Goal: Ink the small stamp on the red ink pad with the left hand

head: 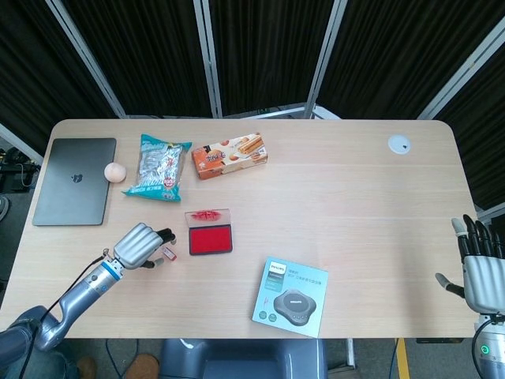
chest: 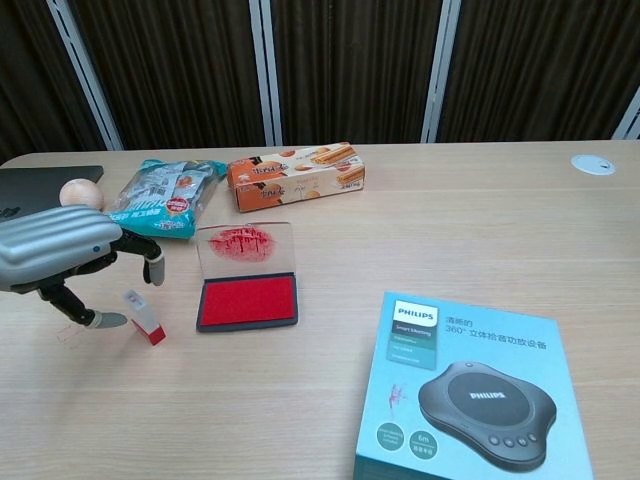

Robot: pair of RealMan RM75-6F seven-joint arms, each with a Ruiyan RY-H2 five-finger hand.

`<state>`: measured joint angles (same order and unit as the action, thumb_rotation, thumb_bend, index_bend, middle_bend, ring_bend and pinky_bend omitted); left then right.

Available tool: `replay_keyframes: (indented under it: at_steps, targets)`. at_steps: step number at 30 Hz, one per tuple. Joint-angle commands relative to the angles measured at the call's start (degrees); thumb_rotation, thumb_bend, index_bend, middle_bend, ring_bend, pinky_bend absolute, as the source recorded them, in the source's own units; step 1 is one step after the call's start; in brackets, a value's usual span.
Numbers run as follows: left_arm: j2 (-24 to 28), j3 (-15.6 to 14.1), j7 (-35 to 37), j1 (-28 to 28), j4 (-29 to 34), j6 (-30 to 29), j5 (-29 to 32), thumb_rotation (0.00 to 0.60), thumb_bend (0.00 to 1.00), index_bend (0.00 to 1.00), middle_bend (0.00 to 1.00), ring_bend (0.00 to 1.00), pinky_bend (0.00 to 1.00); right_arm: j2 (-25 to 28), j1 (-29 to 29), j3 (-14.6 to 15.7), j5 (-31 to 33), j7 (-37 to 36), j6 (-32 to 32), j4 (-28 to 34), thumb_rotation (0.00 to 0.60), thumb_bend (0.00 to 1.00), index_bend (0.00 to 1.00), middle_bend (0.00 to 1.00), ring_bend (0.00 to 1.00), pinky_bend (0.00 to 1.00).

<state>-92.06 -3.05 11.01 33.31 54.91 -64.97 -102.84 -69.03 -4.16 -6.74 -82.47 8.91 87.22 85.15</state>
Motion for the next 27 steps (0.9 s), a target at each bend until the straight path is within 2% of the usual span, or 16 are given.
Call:
replay_keyframes:
  at_steps: [1,9,19,27]
  targets:
    - [-1.3,-1.0,0.8,0.7,-2.1,-0.8,-0.7,0.6,0.21,0.41,0.42,0.88,0.92,-0.1,-0.1,-0.1,0.3,0.0,-0.3,-0.3,0.6,0.0,0.0,0.0,0.0,0.0]
    - [-3.2,-2.3,-0.4,1.5,-6.4,-1.4,-0.9,0.6,0.23,0.43,0.44,0.88,0.91,-0.3,-0.4,-0.4,1.1,-0.3,-1.2,-0.8,0.6,0.0,0.0,0.0,0.0,0.0]
    - [-4.3,-3.5,-0.5,2.0,-8.3,-2.2,-0.6,0.6,0.28,0.45,0.48,0.88,0.91,-0.4,-0.6,-0.4,1.5,-0.4,-1.6,-1.1,0.6,0.0,0.0,0.0,0.0,0.0]
    - [-4.5,-4.0,-1.0,2.3,-8.5,-2.1,0.0,0.6,0.32,0.53,0.52,0.88,0.91,-0.3,-0.6,-0.4,1.7,-0.6,-1.7,-1.1,0.6,0.0,0.0,0.0,0.0,0.0]
